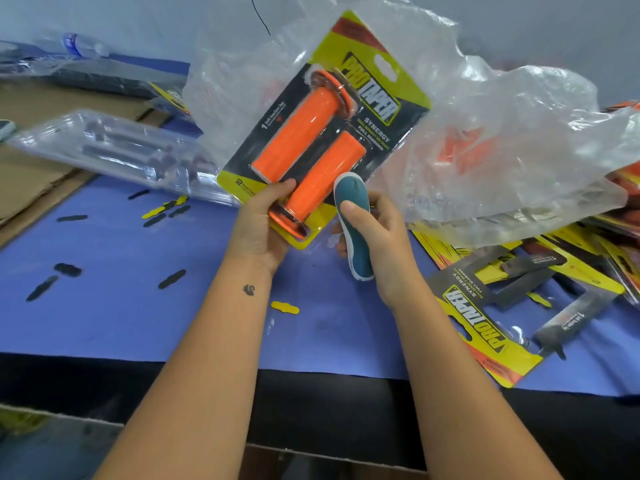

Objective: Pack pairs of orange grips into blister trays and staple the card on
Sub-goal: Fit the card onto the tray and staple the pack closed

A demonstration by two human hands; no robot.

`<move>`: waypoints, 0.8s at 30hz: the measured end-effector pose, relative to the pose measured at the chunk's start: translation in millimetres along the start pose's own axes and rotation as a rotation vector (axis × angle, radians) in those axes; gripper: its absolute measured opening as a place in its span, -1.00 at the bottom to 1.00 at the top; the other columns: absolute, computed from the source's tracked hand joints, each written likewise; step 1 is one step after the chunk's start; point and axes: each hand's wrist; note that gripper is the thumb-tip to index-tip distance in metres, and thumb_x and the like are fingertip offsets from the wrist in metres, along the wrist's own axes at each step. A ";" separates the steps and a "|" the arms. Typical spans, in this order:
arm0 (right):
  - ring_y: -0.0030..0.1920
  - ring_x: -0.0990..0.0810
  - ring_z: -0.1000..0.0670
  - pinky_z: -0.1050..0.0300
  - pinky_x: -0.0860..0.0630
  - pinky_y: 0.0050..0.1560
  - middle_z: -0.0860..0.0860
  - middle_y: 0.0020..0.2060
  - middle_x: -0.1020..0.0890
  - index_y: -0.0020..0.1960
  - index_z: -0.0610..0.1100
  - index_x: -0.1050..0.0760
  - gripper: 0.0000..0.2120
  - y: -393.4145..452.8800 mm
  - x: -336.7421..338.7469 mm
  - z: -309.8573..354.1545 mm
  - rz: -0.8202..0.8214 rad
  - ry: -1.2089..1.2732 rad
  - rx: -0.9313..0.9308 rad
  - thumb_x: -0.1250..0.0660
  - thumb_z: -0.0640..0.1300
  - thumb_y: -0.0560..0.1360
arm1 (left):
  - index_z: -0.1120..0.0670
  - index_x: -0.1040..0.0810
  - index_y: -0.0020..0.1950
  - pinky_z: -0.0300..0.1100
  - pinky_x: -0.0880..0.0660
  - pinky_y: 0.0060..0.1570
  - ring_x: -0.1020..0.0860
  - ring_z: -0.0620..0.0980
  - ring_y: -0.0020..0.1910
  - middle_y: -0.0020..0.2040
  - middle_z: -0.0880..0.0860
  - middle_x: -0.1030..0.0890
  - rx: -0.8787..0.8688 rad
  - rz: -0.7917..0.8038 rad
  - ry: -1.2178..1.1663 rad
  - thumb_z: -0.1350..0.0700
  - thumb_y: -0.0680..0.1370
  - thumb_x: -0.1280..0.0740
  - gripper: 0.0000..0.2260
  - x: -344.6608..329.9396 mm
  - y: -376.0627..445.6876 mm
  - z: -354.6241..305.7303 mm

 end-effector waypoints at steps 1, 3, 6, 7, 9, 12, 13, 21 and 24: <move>-0.29 -0.60 -0.05 0.01 -0.55 -0.21 -0.20 -0.15 -0.64 0.11 -0.11 -0.44 -0.61 -0.2 0.0 0.5 0.001 -0.019 -0.002 -0.34 0.10 0.40 | 0.12 -0.59 -0.21 -0.07 -0.49 -0.09 -0.59 0.07 -0.23 -0.25 0.10 -0.63 -0.008 0.000 0.020 0.20 0.50 -0.33 -0.90 -0.2 -0.2 -0.1; -0.32 -0.58 -0.05 0.03 -0.55 -0.25 -0.21 -0.17 -0.63 0.08 -0.10 -0.44 -0.63 -0.5 2.1 2.7 0.037 -0.045 -0.015 -0.33 0.12 0.41 | 0.09 -0.62 -0.30 -0.10 -0.49 -0.15 -0.59 0.06 -0.27 -0.30 0.07 -0.63 -0.018 0.001 0.036 0.20 0.50 -0.33 -0.82 0.5 0.8 0.1; -0.34 -0.55 -0.12 0.01 -0.54 -0.28 -0.17 -0.24 -0.62 0.04 -0.12 -0.45 -0.63 -0.4 6.1 5.8 0.159 -0.083 -0.071 -0.36 0.13 0.41 | 0.07 -0.63 -0.46 -0.18 -0.50 -0.29 -0.60 -0.03 -0.40 -0.39 0.01 -0.62 -0.015 0.010 0.001 0.22 0.52 -0.30 -0.65 0.6 1.0 -0.4; -0.35 -0.55 -0.13 0.01 -0.54 -0.29 -0.16 -0.25 -0.62 0.03 -0.14 -0.45 -0.62 -0.6 6.2 6.2 0.198 -0.100 -0.094 -0.38 0.13 0.41 | 0.07 -0.63 -0.47 -0.21 -0.52 -0.33 -0.60 -0.04 -0.42 -0.40 0.02 -0.62 -0.009 0.011 -0.023 0.23 0.53 -0.29 -0.64 0.5 0.5 -0.4; -0.40 -0.56 -0.10 0.06 -0.53 -0.34 -0.15 -0.28 -0.63 0.00 -0.16 -0.46 -0.59 -1.3 4.2 6.8 0.262 -0.144 -0.134 -0.40 0.14 0.38 | 0.08 -0.62 -0.45 -0.23 -0.55 -0.34 -0.60 -0.01 -0.41 -0.39 0.05 -0.61 0.006 0.020 -0.063 0.24 0.53 -0.27 -0.65 0.1 -0.3 -0.2; -0.45 -0.55 -0.05 0.12 -0.51 -0.39 -0.15 -0.31 -0.63 -0.05 -0.16 -0.47 -0.57 -2.7 -0.3 7.2 0.310 -0.196 -0.166 -0.40 0.18 0.36 | 0.08 -0.60 -0.40 -0.22 -0.54 -0.32 -0.58 0.00 -0.42 -0.39 0.05 -0.59 0.019 0.012 -0.061 0.23 0.52 -0.29 -0.70 -0.8 -2.7 -1.7; -0.45 -0.55 -0.04 0.12 -0.51 -0.39 -0.15 -0.32 -0.62 -0.05 -0.16 -0.47 -0.56 -3.0 -1.2 7.5 0.311 -0.202 -0.172 -0.39 0.21 0.36 | 0.10 -0.58 -0.36 -0.22 -0.54 -0.33 -0.58 0.00 -0.42 -0.39 0.05 -0.59 0.022 0.006 -0.060 0.23 0.52 -0.29 -0.75 -0.7 -3.0 -2.0; -0.40 -0.64 -0.07 0.10 -0.59 -0.34 -0.14 -0.33 -0.68 -0.15 -0.16 -0.51 -0.53 -3.4 -3.3 6.1 0.309 -0.204 -0.188 -0.35 0.29 0.38 | 0.13 -0.56 -0.20 -0.21 -0.54 -0.32 -0.59 0.03 -0.38 -0.33 0.07 -0.62 0.021 -0.014 -0.008 0.22 0.50 -0.31 -0.91 -0.7 -2.0 -2.4; -0.40 -0.65 -0.10 0.05 -0.61 -0.32 -0.17 -0.33 -0.68 -0.14 -0.16 -0.49 -0.54 -3.9 -4.4 4.6 0.289 -0.201 -0.173 -0.37 0.26 0.40 | 0.13 -0.56 -0.16 -0.22 -0.55 -0.32 -0.61 0.03 -0.37 -0.32 0.07 -0.63 0.020 -0.008 -0.005 0.22 0.51 -0.30 -0.92 0.0 -1.4 -2.6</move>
Point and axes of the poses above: each hand's wrist, its own y-axis towards the middle knuckle, its own x-axis out of the back of the hand, z = x × y
